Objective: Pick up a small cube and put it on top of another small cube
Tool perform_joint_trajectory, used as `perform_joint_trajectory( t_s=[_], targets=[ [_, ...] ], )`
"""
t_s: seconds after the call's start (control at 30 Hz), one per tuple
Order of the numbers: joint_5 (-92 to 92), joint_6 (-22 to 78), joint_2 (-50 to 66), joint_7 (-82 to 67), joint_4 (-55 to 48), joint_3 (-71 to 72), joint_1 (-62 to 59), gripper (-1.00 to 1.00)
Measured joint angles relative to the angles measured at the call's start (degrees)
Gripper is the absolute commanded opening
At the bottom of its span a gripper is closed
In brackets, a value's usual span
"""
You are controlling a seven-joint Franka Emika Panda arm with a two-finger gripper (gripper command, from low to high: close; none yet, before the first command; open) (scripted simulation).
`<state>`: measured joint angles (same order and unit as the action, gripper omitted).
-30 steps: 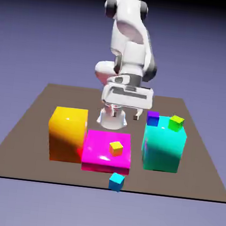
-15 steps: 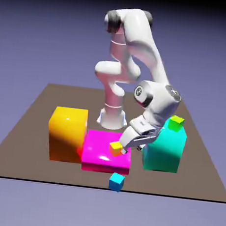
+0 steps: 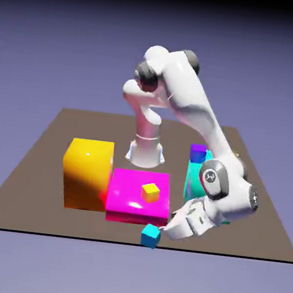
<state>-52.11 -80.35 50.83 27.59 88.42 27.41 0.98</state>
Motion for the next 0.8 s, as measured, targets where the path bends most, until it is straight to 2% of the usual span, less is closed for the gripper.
perform_joint_trajectory(
  t_s=[0.13,0.27,0.3,0.53,0.8],
  targets=[
    [-5.2,9.3,8.3,-1.5,-7.2,2.7,0.0,0.00],
    [-7.0,3.7,8.6,1.0,-1.0,1.4,-3.6,0.00],
    [-7.2,3.2,8.6,1.2,-0.4,1.3,-4.0,-1.00],
    [-5.1,9.3,8.3,-1.4,-7.2,2.7,0.0,-1.00],
    [14.3,23.4,-4.7,6.0,-10.7,2.3,12.7,-1.00]
  ],
)
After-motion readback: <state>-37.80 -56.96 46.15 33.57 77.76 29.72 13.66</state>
